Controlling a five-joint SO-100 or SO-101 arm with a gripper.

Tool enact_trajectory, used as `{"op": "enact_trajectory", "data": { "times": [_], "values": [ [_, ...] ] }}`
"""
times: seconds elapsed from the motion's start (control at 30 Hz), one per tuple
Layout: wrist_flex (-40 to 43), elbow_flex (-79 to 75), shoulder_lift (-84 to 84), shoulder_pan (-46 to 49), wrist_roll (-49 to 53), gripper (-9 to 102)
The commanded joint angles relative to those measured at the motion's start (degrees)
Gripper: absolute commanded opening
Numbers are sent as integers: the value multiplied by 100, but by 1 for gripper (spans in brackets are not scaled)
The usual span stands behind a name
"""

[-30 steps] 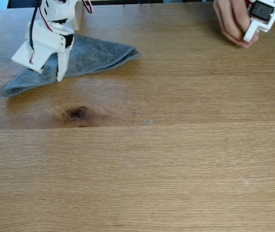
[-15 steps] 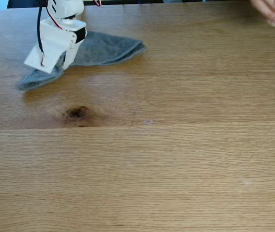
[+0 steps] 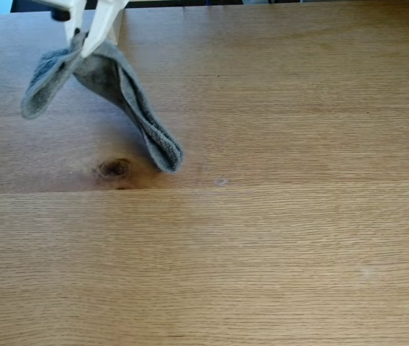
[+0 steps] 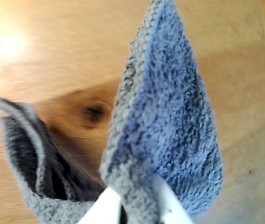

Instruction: Clean the area in front of the robot

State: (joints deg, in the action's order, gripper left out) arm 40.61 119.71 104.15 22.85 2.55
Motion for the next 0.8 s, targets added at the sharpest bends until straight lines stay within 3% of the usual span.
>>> {"op": "enact_trajectory", "data": {
  "times": [0.0, 0.23, 0.57, 0.77],
  "values": [
    [202, -97, 861, -817, -44, 0],
    [369, -176, 466, -2496, -352, 0],
    [-2118, -202, -2039, -3305, -809, 0],
    [-2628, -888, -3252, -3586, -1397, 0]
  ]
}}
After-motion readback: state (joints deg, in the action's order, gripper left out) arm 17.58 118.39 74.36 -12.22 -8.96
